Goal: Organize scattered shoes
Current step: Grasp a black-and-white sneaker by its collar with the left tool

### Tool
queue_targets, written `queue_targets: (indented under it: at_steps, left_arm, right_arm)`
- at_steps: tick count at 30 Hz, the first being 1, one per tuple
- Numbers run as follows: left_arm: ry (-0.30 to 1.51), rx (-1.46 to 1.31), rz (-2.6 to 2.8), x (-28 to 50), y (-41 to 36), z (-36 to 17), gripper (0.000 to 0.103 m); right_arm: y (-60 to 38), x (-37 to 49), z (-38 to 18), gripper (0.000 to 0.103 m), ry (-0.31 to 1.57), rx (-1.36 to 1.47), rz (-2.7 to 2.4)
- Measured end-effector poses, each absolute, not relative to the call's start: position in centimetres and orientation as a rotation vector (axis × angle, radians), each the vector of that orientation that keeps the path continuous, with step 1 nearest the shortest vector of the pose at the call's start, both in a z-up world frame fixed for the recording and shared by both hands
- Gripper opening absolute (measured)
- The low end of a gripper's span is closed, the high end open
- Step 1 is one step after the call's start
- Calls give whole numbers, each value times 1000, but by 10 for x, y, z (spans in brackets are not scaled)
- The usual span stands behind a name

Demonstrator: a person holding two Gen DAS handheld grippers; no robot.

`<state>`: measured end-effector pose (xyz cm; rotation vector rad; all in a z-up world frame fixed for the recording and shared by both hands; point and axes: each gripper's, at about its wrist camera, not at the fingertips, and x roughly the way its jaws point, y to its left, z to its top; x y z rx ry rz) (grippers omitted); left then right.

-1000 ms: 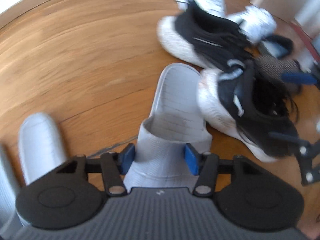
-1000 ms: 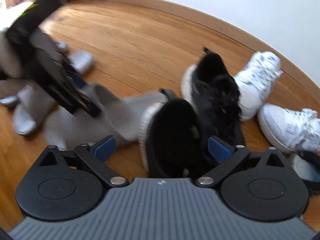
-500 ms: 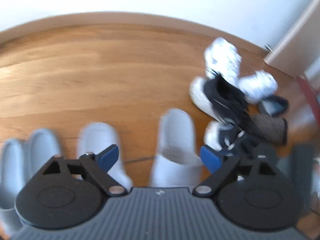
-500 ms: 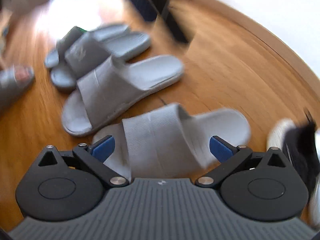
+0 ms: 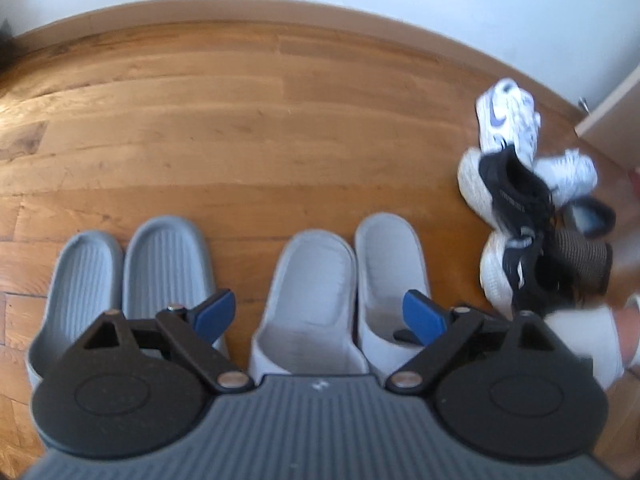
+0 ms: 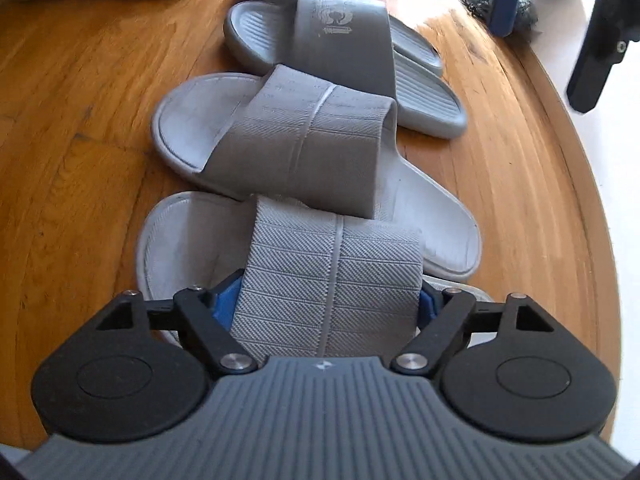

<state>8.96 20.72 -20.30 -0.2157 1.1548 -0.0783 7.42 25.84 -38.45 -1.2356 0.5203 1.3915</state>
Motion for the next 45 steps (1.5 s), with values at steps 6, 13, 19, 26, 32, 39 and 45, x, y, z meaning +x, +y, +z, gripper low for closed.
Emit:
queue_targets:
  at_steps: [6,13,19,26,32,39,45]
  left_arm:
    - [1152,-168,-162,87,177,-191,91]
    - [1133,-266,-187,122,103,-201,91]
    - [1186,-469,-177,173,9,-246,85]
    - [1311,-460,-8,204,-21,-302,12]
    - [1270,-389,23,202,10,-283,13]
    - [1250,-329,-51,205,34,-255,56]
    - [1182,-242,-99,173,63,-199,60]
  right_arm:
    - [213,75,-313,102,584,-1002,1328]
    - [105,108,-264,102,725,-694,857]
    - [-3,130,-264,102,892,-385,495]
    - [-15,125,-273,102,874,-411,533]
    - [11,141,-275,102,895,-350,618]
    - [84,182,-330,102,1049,-326,658]
    - [108,221,-361,60,1197,-214,561]
